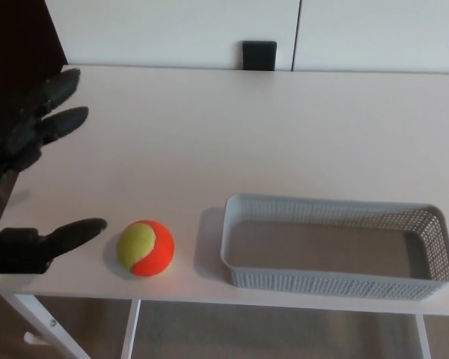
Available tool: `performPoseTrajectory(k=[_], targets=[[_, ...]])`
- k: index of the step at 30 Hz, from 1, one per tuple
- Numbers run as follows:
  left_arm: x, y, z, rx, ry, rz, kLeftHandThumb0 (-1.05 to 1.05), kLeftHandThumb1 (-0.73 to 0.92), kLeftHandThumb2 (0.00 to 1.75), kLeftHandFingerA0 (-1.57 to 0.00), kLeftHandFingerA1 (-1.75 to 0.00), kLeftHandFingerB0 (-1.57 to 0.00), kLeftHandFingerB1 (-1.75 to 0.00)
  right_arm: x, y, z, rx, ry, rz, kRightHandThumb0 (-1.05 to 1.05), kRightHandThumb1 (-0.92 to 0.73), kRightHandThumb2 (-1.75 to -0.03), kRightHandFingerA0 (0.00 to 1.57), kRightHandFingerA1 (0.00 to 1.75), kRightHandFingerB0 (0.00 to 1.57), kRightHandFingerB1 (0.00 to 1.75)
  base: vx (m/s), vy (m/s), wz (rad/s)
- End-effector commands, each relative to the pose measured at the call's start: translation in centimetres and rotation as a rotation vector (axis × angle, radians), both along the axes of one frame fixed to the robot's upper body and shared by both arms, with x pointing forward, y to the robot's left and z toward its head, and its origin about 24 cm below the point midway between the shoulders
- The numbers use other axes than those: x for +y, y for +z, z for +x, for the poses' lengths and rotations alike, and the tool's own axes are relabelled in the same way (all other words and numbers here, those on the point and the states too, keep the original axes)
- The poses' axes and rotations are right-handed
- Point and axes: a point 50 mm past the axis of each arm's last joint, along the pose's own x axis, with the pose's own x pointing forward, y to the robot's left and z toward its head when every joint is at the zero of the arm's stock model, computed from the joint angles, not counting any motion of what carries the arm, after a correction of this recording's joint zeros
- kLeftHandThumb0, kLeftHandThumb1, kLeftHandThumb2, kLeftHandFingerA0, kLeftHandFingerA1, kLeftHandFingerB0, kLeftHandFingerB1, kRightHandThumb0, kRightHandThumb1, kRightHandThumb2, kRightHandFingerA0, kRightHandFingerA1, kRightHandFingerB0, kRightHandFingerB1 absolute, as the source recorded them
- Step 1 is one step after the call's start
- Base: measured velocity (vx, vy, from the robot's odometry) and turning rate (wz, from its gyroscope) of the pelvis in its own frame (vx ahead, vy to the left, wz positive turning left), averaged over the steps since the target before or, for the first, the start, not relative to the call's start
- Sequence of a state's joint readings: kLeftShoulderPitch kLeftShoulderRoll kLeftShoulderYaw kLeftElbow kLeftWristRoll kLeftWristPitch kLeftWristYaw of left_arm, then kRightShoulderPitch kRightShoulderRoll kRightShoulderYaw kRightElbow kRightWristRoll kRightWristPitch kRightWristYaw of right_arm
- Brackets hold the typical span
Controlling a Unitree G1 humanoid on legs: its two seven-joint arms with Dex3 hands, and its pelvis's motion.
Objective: The robot walk towards a table in front and uses its left hand to pickup a tennis ball on the left side and put it in a container on the right hand side
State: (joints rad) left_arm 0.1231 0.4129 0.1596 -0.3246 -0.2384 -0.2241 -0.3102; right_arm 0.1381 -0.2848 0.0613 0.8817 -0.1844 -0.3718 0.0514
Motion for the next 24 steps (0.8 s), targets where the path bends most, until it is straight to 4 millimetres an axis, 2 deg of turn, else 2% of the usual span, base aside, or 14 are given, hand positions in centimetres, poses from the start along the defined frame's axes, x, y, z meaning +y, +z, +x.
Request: performPoseTrajectory(k=[1, 4, 5, 6, 8, 9, 10, 11, 12, 13, 14, 22, 23, 24], targets=[[0.1, -3.1, 2.0, 0.13, 0.101, 0.124, -0.47, 0.35, 0.61, -0.21, -0.45, -0.12, -0.34, -0.3, 0.0, 0.1, 0.016, -0.012, -0.002, 0.15, -0.65, -0.58, 0.43, 0.56, 0.32, 0.46, 0.0, 0.0, 0.0], [-0.1, -4.6, 2.1, 0.206, 0.101, 0.165, -0.5, 0.35, 0.63, -0.16, -0.43, -0.07, -0.32, -0.3, 0.0, 0.0, 0.02, -0.015, 0.01, 0.14, -0.66, -0.59, 0.43, 0.57, 0.32, 0.46, 0.0, 0.0, 0.0], [-0.2, -5.0, 2.2, 0.22, 0.103, 0.187, -0.29, 0.2, 0.8, -0.03, -0.5, 0.0, -0.49, -0.3, 0.0, 0.0, 0.02, -0.016, 0.009, 0.14, -0.65, -0.58, 0.43, 0.57, 0.33, 0.46, 0.0, 0.0, 0.0], [-0.2, -5.4, 2.2, 0.23, 0.105, 0.206, -0.29, 0.2, 0.8, -0.03, -0.5, 0.0, -0.49, -0.4, 0.0, 0.0, 0.021, -0.018, 0.006, 0.14, -0.65, -0.58, 0.43, 0.57, 0.33, 0.46, 0.0, 0.0, 0.0], [-0.3, -6.0, 2.2, 0.247, 0.108, 0.225, -0.29, 0.18, 0.79, -0.03, -0.51, 0.0, -0.49, -0.3, 0.0, -0.1, 0.023, -0.014, 0.002, 0.14, -0.65, -0.58, 0.44, 0.56, 0.33, 0.46, 0.0, 0.0, 0.0], [-0.3, -6.7, 2.3, 0.273, 0.105, 0.25, -0.55, 0.34, 0.67, -0.09, -0.44, -0.06, -0.27, -0.4, 0.0, -0.1, 0.026, -0.014, 0.004, 0.14, -0.65, -0.59, 0.43, 0.56, 0.32, 0.46, 0.0, 0.0, 0.0], [-0.3, -7.1, 2.3, 0.293, 0.104, 0.261, -0.44, 0.3, 0.75, -0.09, -0.49, -0.01, -0.31, -0.4, -0.1, -0.1, 0.029, -0.015, 0.006, 0.14, -0.65, -0.58, 0.43, 0.56, 0.32, 0.46, 0.0, 0.0, 0.0], [-0.3, -7.2, 2.3, 0.306, 0.105, 0.261, -0.44, 0.3, 0.75, -0.09, -0.49, -0.01, -0.31, -0.4, -0.1, -0.1, 0.03, -0.017, 0.006, 0.14, -0.65, -0.58, 0.43, 0.56, 0.32, 0.46, 0.0, 0.0, 0.0], [-0.3, -7.5, 2.3, 0.319, 0.102, 0.264, -0.53, 0.31, 0.6, -0.07, -0.42, -0.07, -0.18, -0.4, -0.1, 0.0, 0.03, -0.015, 0.006, 0.15, -0.65, -0.58, 0.43, 0.56, 0.32, 0.46, 0.0, 0.0, 0.0], [-0.3, -7.9, 2.3, 0.335, 0.098, 0.27, -0.53, 0.31, 0.6, -0.07, -0.42, -0.07, -0.18, -0.4, 0.0, 0.0, 0.029, -0.012, 0.006, 0.15, -0.65, -0.58, 0.43, 0.56, 0.32, 0.46, 0.0, 0.0, 0.0], [-0.4, -8.1, 2.3, 0.342, 0.094, 0.275, -0.49, 0.36, 0.51, -0.09, -0.36, -0.02, -0.24, -0.4, 0.0, 0.0, 0.031, -0.005, 0.001, 0.13, -0.65, -0.58, 0.43, 0.56, 0.32, 0.46, 0.0, 0.0, 0.0], [-0.9, -9.3, 2.1, 0.363, 0.074, 0.292, -0.52, 0.37, 0.52, -0.08, -0.35, -0.02, -0.24, -0.4, 0.0, 0.1, 0.024, -0.013, 0.014, 0.14, -0.66, -0.59, 0.42, 0.57, 0.32, 0.46, 0.0, 0.0, 0.0], [-1.0, -9.5, 2.1, 0.364, 0.074, 0.293, -0.45, 0.28, 0.75, 0.0, -0.45, -0.02, -0.27, -0.4, 0.0, 0.1, 0.025, -0.01, 0.012, 0.13, -0.66, -0.59, 0.43, 0.57, 0.32, 0.46, 0.0, 0.0, 0.0], [-1.1, -9.6, 2.1, 0.364, 0.074, 0.295, -0.45, 0.28, 0.75, 0.0, -0.45, -0.02, -0.27, -0.4, 0.0, 0.1, 0.027, -0.008, 0.01, 0.13, -0.66, -0.59, 0.43, 0.57, 0.32, 0.46, 0.0, 0.0, 0.0]])
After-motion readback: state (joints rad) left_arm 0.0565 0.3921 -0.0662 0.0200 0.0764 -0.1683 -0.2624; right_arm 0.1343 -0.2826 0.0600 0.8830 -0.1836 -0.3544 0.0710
